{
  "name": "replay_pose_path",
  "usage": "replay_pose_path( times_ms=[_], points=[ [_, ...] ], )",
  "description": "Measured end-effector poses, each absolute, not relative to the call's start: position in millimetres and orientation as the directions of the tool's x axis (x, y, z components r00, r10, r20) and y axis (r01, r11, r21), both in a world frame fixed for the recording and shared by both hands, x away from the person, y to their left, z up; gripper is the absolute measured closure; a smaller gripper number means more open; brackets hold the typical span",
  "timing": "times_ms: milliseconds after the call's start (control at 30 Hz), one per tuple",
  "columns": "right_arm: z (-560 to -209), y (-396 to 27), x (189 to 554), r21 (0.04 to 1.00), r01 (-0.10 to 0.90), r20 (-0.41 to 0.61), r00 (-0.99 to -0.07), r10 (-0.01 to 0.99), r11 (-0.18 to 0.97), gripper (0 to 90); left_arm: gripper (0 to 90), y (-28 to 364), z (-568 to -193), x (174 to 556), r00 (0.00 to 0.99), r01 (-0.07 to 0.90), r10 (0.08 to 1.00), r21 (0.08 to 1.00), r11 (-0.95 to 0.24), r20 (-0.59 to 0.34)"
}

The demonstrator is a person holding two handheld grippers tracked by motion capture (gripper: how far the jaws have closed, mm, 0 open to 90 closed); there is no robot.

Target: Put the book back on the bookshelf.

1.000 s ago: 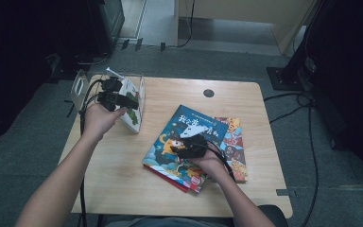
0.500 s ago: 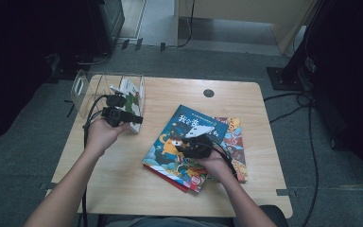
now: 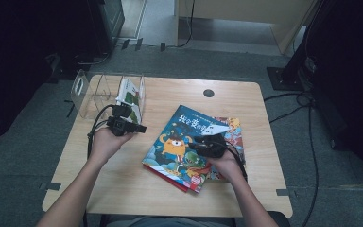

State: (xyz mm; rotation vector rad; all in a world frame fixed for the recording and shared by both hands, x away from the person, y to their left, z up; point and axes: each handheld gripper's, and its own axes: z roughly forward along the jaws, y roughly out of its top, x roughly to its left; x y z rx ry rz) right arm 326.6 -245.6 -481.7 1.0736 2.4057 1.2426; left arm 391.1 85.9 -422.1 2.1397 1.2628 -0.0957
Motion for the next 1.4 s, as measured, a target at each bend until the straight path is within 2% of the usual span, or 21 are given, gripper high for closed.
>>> replay_pose_path(
  times_ms=[233,400,467,500,567,600,767,900,1000,1100,1400],
  points=[
    [-484,-275,319,0.782,0.513,0.114,-0.675,0.729,0.353,60.9,82.2,77,-436,386,0.591,0.773,0.720,0.509,-0.378,-0.363],
    [-485,-293,316,0.771,0.541,0.111,-0.636,0.764,0.338,63.8,84.1,78,-442,385,0.605,0.764,0.705,0.520,-0.382,-0.371],
    [-486,-304,315,0.767,0.563,0.130,-0.607,0.784,0.308,68.8,85.8,79,-443,386,0.611,0.759,0.698,0.528,-0.382,-0.374],
    [-487,-314,313,0.761,0.583,0.145,-0.579,0.802,0.284,74.1,87.5,82,-447,386,0.616,0.758,0.681,0.534,-0.376,-0.395],
    [-487,-320,312,0.750,0.603,0.161,-0.564,0.810,0.271,75.1,88.3,83,-449,385,0.621,0.755,0.681,0.532,-0.384,-0.389],
    [-490,-330,309,0.732,0.635,0.178,-0.531,0.828,0.249,79.2,89.4,84,-454,384,0.617,0.762,0.679,0.519,-0.388,-0.398],
    [-499,-347,307,0.719,0.659,0.175,-0.481,0.859,0.222,83.9,89.7,83,-461,384,0.629,0.758,0.660,0.511,-0.405,-0.410],
    [-502,-356,307,0.727,0.667,0.218,-0.448,0.867,0.162,85.0,87.4,82,-465,382,0.640,0.753,0.641,0.512,-0.413,-0.423],
    [-500,-357,305,0.725,0.664,0.185,-0.441,0.878,0.180,86.3,89.4,84,-467,380,0.644,0.746,0.660,0.509,-0.429,-0.387],
    [-499,-357,303,0.723,0.662,0.164,-0.441,0.883,0.197,87.7,90.0,86,-468,379,0.636,0.752,0.665,0.507,-0.421,-0.392],
    [-503,-354,308,0.740,0.646,0.176,-0.457,0.872,0.189,89.6,89.7,82,-476,372,0.632,0.759,0.663,0.495,-0.423,-0.401]
  ],
)
